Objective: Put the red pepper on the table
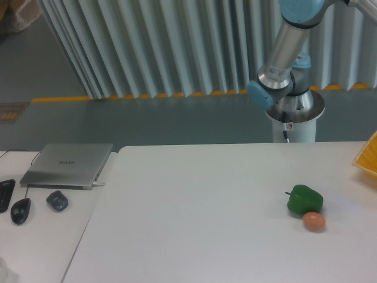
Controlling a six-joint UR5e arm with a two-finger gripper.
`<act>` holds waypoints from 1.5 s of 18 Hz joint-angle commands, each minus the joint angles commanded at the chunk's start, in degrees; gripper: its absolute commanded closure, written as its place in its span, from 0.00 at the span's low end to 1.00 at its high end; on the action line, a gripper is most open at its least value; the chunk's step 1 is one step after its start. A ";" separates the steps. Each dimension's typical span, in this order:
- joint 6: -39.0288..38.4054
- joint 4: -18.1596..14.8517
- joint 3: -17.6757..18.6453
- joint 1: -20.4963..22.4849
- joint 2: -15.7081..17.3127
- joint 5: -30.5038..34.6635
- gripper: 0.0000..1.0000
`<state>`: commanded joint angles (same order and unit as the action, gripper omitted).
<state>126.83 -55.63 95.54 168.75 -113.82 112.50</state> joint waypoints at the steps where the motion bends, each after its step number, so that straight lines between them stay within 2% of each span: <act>1: 0.00 0.00 0.00 0.00 0.00 0.00 0.21; 8: 0.61 -0.18 -0.52 0.09 0.44 -0.26 0.35; 16: 3.51 -1.49 -0.70 0.70 3.07 -4.66 0.37; 23: 3.26 -10.36 -0.70 -0.09 8.08 -7.82 0.37; 27: -0.69 -11.78 -0.70 -2.28 9.32 -8.88 0.37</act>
<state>126.14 -67.41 94.83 166.47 -104.50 103.62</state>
